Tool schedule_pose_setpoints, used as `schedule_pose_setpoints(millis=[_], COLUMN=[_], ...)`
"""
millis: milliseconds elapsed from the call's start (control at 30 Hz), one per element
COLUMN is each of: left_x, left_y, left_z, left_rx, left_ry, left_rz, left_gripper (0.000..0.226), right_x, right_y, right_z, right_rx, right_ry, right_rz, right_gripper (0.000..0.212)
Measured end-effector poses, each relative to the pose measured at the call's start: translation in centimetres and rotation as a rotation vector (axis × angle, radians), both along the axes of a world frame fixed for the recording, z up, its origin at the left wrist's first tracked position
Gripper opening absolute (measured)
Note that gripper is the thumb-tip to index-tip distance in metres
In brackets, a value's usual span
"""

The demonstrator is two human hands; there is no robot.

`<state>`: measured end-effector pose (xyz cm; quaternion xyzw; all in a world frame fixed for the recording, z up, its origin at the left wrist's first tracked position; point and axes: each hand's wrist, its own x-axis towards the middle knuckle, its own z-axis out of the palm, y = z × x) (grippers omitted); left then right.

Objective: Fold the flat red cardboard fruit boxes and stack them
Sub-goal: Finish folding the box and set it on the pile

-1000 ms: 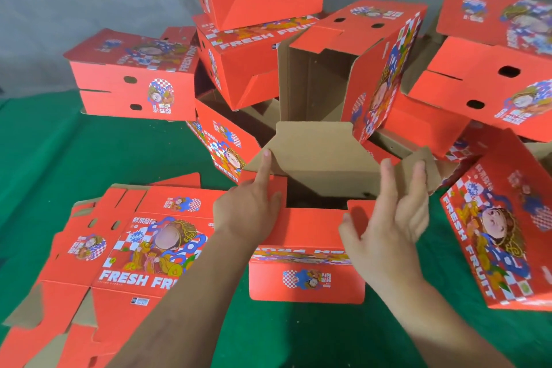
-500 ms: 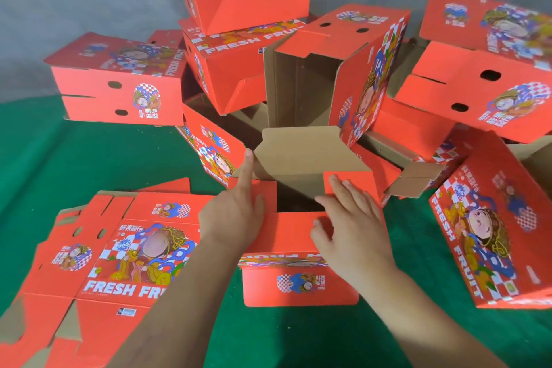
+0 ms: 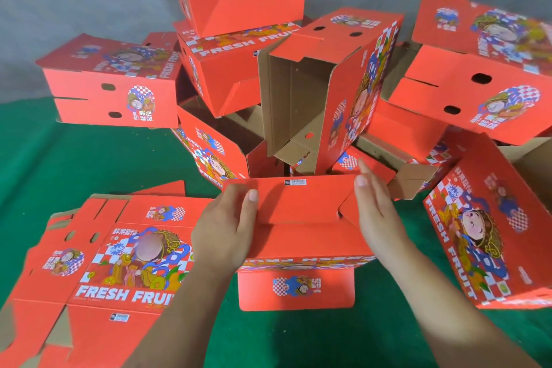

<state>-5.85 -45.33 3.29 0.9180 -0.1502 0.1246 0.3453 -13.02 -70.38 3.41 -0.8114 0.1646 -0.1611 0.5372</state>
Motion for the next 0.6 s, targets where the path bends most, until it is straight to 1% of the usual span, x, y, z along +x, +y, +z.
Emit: schedule_pose_setpoints(millis=[67,133,167,200,233,267,333,400,500,567,600], left_x=[-0.1,-0.3,-0.5,-0.6,-0.6,-0.6,-0.1,0.6,1.3,1.7,1.8], left_y=[-0.2,-0.6,-0.9,-1.2,-1.4,-1.4,-1.3,-1.3,-2.0,-2.2,-2.1], left_z=[-0.5,-1.4,-1.9,-2.1,-2.3,-2.3,-2.2,-2.0,-1.4,-1.2,-1.5], left_rx=[0.020,0.068,0.094,0.102,0.100,0.101,0.089,0.058,0.171,0.212,0.201], left_ry=[-0.009,-0.037,-0.041,-0.020,0.018,0.058,0.180,0.292,0.276,0.249,0.239], left_rz=[0.006,0.088,0.140,0.184,0.204,0.198,0.139,0.119,0.165,0.182,0.173], left_gripper=[0.054,0.054,0.063,0.077,0.091,0.099,0.099,0.094,0.092,0.091,0.091], right_x=[0.5,0.7,0.8,0.8,0.9,0.9,1.2,1.6,2.1,2.3,2.3], right_y=[-0.6,-0.8,-1.0,-1.3,-1.8,-2.3,-2.9,-2.5,-0.8,-0.4,-0.5], right_z=[-0.4,-0.7,-0.8,-0.8,-0.7,-0.6,-0.5,-0.4,-0.6,-0.9,-0.8], right_rx=[-0.097,-0.228,-0.261,-0.272,-0.271,-0.271,-0.339,-0.453,-0.644,-0.702,-0.697], right_ry=[0.110,0.177,0.205,0.230,0.252,0.275,0.327,0.386,0.433,0.433,0.423], right_rz=[0.042,0.048,0.062,0.084,0.114,0.143,0.183,0.148,-0.002,-0.044,-0.039], right_gripper=[0.067,0.075,0.081,0.085,0.088,0.092,0.098,0.100,0.100,0.098,0.094])
